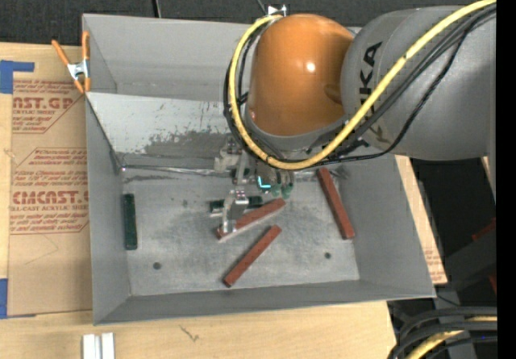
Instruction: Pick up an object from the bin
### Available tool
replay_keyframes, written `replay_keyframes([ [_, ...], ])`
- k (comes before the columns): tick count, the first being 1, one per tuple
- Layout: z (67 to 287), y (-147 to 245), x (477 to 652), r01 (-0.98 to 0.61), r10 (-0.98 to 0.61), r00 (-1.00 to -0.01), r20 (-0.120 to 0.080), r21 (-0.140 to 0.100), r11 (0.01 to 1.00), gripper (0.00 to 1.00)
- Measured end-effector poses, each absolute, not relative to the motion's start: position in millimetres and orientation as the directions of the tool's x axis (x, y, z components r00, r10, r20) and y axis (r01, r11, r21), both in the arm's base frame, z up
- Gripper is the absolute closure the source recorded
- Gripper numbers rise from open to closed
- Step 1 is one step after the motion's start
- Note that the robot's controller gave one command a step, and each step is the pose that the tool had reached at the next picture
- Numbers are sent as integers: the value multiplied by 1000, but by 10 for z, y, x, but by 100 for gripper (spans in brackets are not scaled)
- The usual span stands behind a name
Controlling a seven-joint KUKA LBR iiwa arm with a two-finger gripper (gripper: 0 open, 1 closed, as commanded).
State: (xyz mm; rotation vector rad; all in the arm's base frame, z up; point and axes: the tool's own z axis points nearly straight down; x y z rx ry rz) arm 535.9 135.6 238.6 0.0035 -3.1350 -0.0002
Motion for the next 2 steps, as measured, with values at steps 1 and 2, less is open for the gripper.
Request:
replay_keyframes([
  [1,2429,1347,5377,0,0,-1000,-2,1,1000,0],
  [2,1734,1060,5493,-57,-57,-998,-7,1,998,0],
])
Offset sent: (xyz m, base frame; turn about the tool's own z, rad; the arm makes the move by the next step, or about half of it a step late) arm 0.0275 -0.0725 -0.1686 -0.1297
